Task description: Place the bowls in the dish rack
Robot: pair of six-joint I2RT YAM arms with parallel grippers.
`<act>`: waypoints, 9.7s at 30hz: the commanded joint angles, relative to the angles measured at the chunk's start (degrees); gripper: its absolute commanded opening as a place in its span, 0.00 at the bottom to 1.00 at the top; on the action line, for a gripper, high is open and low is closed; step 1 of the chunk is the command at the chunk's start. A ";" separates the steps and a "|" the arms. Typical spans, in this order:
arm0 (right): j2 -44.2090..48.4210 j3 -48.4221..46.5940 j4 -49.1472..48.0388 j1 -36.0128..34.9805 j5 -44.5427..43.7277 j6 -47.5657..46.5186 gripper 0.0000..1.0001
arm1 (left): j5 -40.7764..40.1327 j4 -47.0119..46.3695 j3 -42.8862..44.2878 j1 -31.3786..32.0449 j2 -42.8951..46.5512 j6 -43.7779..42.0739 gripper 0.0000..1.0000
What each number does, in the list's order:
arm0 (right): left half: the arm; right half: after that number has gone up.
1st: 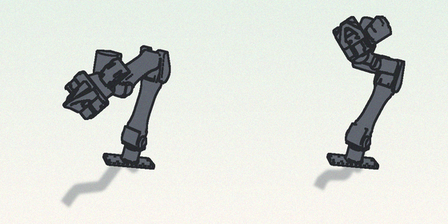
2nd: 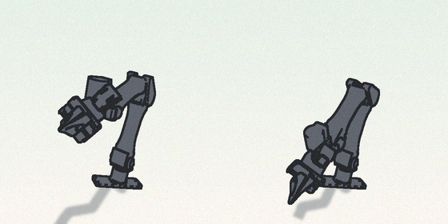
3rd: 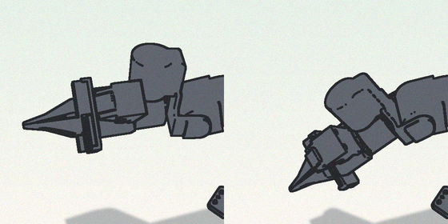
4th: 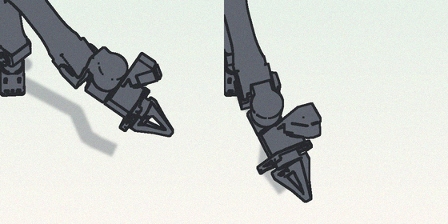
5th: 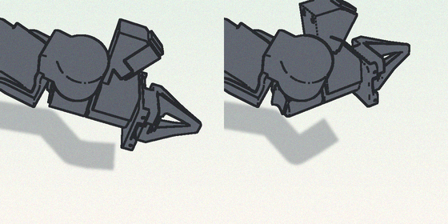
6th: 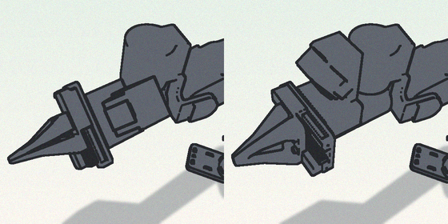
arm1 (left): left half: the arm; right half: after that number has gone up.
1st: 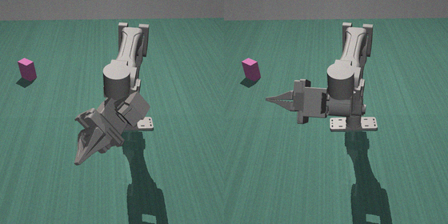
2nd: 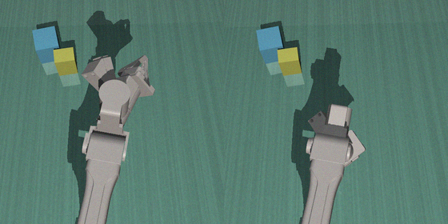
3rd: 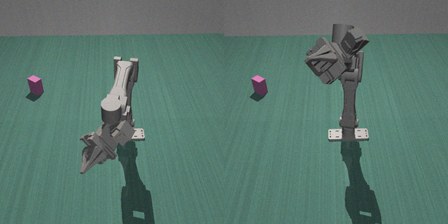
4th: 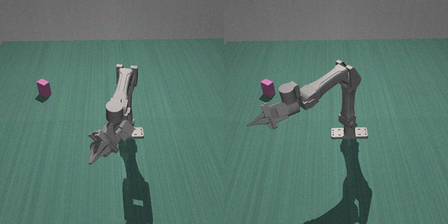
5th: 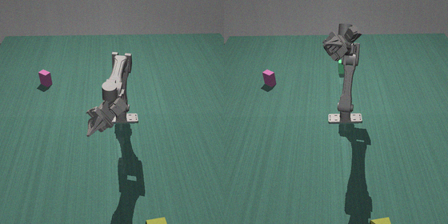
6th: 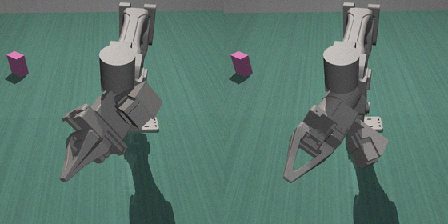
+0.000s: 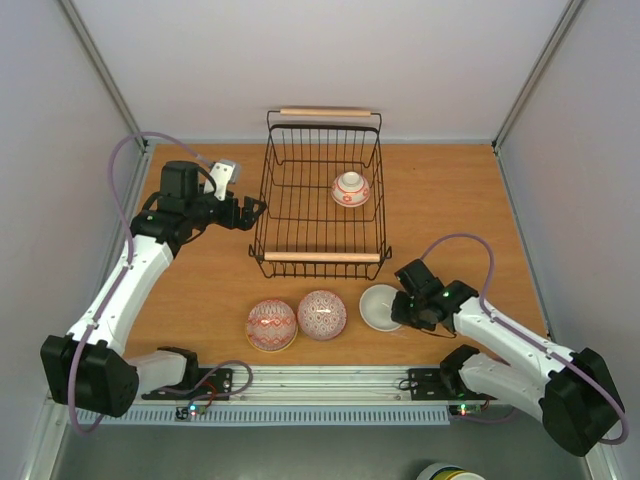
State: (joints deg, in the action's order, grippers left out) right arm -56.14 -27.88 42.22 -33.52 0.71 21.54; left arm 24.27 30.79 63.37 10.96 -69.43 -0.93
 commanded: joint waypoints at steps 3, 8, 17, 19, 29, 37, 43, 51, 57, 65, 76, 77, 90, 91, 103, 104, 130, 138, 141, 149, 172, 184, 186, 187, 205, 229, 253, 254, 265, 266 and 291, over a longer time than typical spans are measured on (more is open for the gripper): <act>6.29 -4.20 9.73 -0.58 -9.32 -0.14 0.01 | 0.58 -0.56 1.23 -0.06 0.35 -0.57 0.99; 9.11 -9.96 15.65 -0.58 -16.91 -2.43 0.01 | 1.06 -0.39 1.18 -0.07 0.76 -0.65 0.99; 7.14 -25.35 24.74 -0.58 -34.76 -3.17 0.01 | 1.58 -0.30 1.06 -0.06 3.13 -0.94 0.99; 6.82 -28.92 24.33 -0.58 -36.55 -5.55 0.01 | 2.01 -0.29 1.05 -0.06 3.20 -1.00 0.99; -7.25 -44.72 11.12 -3.16 -29.67 -17.64 0.01 | 3.73 2.33 2.58 0.78 0.62 -2.01 0.99; -26.67 -60.68 7.33 -11.73 -32.73 -25.38 0.01 | 4.56 2.41 2.39 1.67 1.71 -3.01 0.99; -34.99 -67.59 6.35 -15.28 -31.48 -27.67 0.01 | 5.07 2.09 2.13 1.77 2.44 -3.20 0.99; -43.17 -75.41 6.75 -19.82 -31.48 -29.66 0.01 | 5.50 1.97 1.95 2.05 2.45 -3.25 0.99; -46.62 -79.78 6.51 -22.69 -31.45 -31.03 0.01 | 6.03 2.07 1.93 2.30 1.91 -3.33 0.99; -46.44 -80.68 3.15 -25.29 -32.54 -33.84 0.03 | 7.29 3.34 2.80 2.84 0.39 -3.70 0.79; -44.16 -77.99 -1.32 -26.25 -33.13 -36.24 0.04 | 8.92 4.32 3.33 3.32 -0.39 -4.51 0.01; -43.96 -77.63 -1.46 -26.25 -33.28 -36.42 0.05 | 8.93 4.33 3.33 3.31 -0.38 -4.73 0.00; -24.41 -51.57 -17.60 -24.80 -15.36 -38.65 0.93 | 16.30 -1.99 -1.35 3.10 3.31 -4.78 0.00; -22.97 -50.18 -18.40 -23.99 -12.25 -37.82 0.96 | 16.81 -2.69 -1.79 3.08 3.78 -4.86 0.01; -17.86 -35.67 -38.27 -11.31 31.07 -21.81 0.99 | 24.44 -9.11 -6.03 0.73 9.08 -3.58 0.01; -18.07 -34.60 -40.43 -10.92 32.89 -18.99 0.99 | 24.97 -9.56 -6.33 0.39 9.44 -3.28 0.01; -27.08 -28.91 -69.99 -9.78 50.38 0.41 0.03 | 31.44 -11.56 -7.23 -2.35 9.93 -0.63 0.00; -22.95 -35.23 -48.74 -6.99 41.53 -11.51 0.01 | 24.32 -10.11 -6.72 -2.35 11.39 -0.28 0.68; -23.41 -41.55 -35.53 -5.72 34.15 -18.75 0.01 | 22.75 -9.32 -6.35 -2.35 12.01 -0.39 0.98; -35.56 -62.94 -13.75 -4.25 11.24 -33.27 0.01 | 19.73 -8.74 -5.98 -2.35 11.96 -0.57 0.99; -74.49 -95.32 -9.11 -9.04 -27.19 -67.29 0.01 | 19.50 -7.90 -5.60 -2.35 9.77 -1.28 0.99; -89.40 -106.14 -13.35 -9.57 -43.67 -80.14 0.01 | 20.06 -7.19 -5.36 -2.35 9.98 -1.64 1.00; -90.26 -106.15 -14.39 -9.60 -45.33 -81.48 0.01 | 20.16 -7.27 -5.45 -2.35 9.93 -1.71 0.99; -90.61 -106.15 -14.72 -9.63 -45.94 -81.98 0.01 | 20.19 -7.32 -5.45 -2.35 9.84 -1.71 1.00; -93.80 -107.32 -8.55 -7.28 -47.71 -81.12 0.15 | 19.77 -7.39 -5.37 -2.35 9.40 -1.44 0.99; -90.59 -108.93 10.92 -4.98 -32.30 -66.66 0.99 | 18.98 -7.30 -5.26 -2.35 9.62 -1.18 0.99; -40.08 -65.43 -4.18 -5.12 -11.93 -39.25 0.93 | 19.31 -7.53 -5.44 -2.32 9.69 -1.17 0.99; -36.78 -61.80 -5.82 -5.41 -10.15 -37.78 0.90 | 19.39 -7.59 -5.50 -2.34 9.56 -1.18 1.00; -18.45 -45.16 2.65 -25.82 -18.24 -31.18 0.57 | 19.70 -7.55 -5.46 -2.08 9.31 -1.50 0.99; -18.07 -43.98 3.37 -27.25 -18.28 -29.92 0.53 | 19.61 -7.44 -5.38 -2.08 9.39 -1.53 0.99; -26.86 -27.69 -1.95 -30.69 -15.54 -23.56 0.40 | 19.76 -7.50 -5.63 -2.00 9.66 -1.84 1.00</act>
State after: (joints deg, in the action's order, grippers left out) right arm -81.36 -56.64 43.03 -65.14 -14.28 -2.81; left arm 43.27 24.84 56.47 8.73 -59.75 -1.96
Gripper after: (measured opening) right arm 0.399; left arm 0.994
